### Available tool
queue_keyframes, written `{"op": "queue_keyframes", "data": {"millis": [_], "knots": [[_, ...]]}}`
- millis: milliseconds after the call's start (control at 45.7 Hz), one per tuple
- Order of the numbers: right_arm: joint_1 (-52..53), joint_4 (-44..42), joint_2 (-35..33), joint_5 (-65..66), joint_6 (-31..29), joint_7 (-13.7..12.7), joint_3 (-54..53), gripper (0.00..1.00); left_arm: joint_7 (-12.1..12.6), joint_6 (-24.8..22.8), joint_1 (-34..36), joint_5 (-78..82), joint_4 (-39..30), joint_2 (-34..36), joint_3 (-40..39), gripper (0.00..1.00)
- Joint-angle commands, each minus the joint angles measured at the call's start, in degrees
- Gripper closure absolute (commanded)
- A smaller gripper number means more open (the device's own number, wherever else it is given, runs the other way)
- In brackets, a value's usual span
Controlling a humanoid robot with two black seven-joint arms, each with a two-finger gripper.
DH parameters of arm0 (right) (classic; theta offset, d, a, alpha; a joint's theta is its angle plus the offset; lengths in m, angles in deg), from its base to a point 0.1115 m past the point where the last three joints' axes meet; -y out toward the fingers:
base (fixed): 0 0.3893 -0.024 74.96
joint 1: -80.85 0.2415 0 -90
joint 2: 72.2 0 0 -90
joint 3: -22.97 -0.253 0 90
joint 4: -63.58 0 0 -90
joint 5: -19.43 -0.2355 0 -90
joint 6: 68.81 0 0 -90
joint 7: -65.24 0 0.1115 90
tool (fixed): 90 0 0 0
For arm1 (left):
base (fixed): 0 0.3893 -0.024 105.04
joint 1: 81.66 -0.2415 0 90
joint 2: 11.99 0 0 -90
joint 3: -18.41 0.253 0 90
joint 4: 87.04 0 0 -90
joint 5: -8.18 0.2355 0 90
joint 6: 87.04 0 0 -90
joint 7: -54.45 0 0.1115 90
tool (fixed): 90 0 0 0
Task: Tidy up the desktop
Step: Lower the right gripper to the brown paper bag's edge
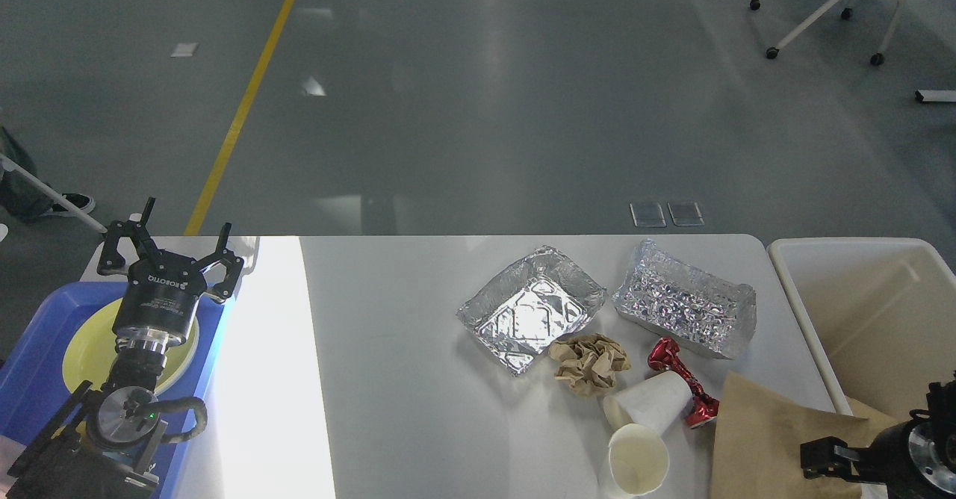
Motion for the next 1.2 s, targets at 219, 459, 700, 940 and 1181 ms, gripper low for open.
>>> {"op": "queue_keyframes", "data": {"millis": [219, 459, 700, 940, 1181], "knots": [[-7.1, -7.2, 6.6, -13.8, 0.0, 0.0, -1.8, 0.00, 0.0, 0.0, 0.0, 0.0, 0.0, 0.0, 0.0, 0.03], [-7.1, -7.1, 6.5, -14.7, -0.1, 0.0, -2.3, 0.82, 0.0, 0.0, 0.0, 0.0, 0.0, 0.0, 0.0, 0.03], [-6.8, -6.9, 6.1, -16.0, -0.7, -0.1, -2.2, 1.00, 0.0, 0.0, 0.0, 0.0, 0.0, 0.0, 0.0, 0.03], [-6.7, -6.6, 5.9, -15.4, -1.1, -0.8, -2.2, 1.00, 0.0, 0.0, 0.0, 0.0, 0.0, 0.0, 0.0, 0.03], [-6.5, -6.6, 5.9, -15.4, -1.4, -0.8, -2.2, 1.00, 0.0, 0.0, 0.0, 0.0, 0.0, 0.0, 0.0, 0.03]]}}
